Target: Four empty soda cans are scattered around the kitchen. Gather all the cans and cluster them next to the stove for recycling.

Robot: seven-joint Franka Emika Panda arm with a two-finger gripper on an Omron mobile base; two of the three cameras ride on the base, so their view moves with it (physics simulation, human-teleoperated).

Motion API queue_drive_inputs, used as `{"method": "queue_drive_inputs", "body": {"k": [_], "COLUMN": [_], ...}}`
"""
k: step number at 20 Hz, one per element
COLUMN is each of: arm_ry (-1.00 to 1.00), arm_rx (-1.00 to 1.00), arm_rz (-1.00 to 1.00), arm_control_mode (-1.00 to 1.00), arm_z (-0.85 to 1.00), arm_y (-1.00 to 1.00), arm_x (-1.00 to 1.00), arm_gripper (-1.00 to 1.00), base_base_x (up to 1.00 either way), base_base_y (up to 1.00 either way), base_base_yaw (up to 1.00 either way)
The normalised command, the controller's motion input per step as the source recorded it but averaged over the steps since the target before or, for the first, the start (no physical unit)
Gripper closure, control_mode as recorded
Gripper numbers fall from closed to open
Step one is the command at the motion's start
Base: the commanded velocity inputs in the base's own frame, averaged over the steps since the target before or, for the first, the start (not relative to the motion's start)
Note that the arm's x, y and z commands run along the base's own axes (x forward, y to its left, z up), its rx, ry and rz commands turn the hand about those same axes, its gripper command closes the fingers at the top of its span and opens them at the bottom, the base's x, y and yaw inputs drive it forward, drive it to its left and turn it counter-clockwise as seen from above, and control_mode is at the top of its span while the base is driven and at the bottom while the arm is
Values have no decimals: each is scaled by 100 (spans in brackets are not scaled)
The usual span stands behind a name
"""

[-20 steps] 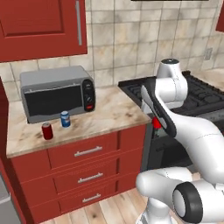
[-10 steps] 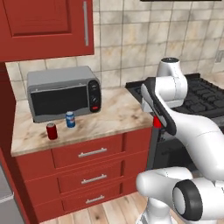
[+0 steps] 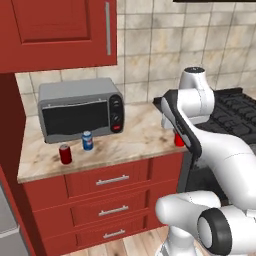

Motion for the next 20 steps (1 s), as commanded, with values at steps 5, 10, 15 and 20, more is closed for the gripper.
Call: {"method": "queue_drive_inputs", "body": {"k": [5, 10, 15, 20], "arm_ry": [0, 0, 0, 0], "arm_rx": [0, 0, 0, 0], "arm_rz": [0, 0, 0, 0], "arm_control_mode": [100, 100, 100, 100], "arm_z": [0, 0, 0, 0], "arm_y": [0, 0, 0, 0], "arm_x": [0, 0, 0, 0], "arm_gripper": [100, 100, 100, 100], "base_base_x": [46, 30, 3, 0], "base_base_y": [-21, -23, -24, -11], "base_base_yaw": [11, 9, 1, 0]}}
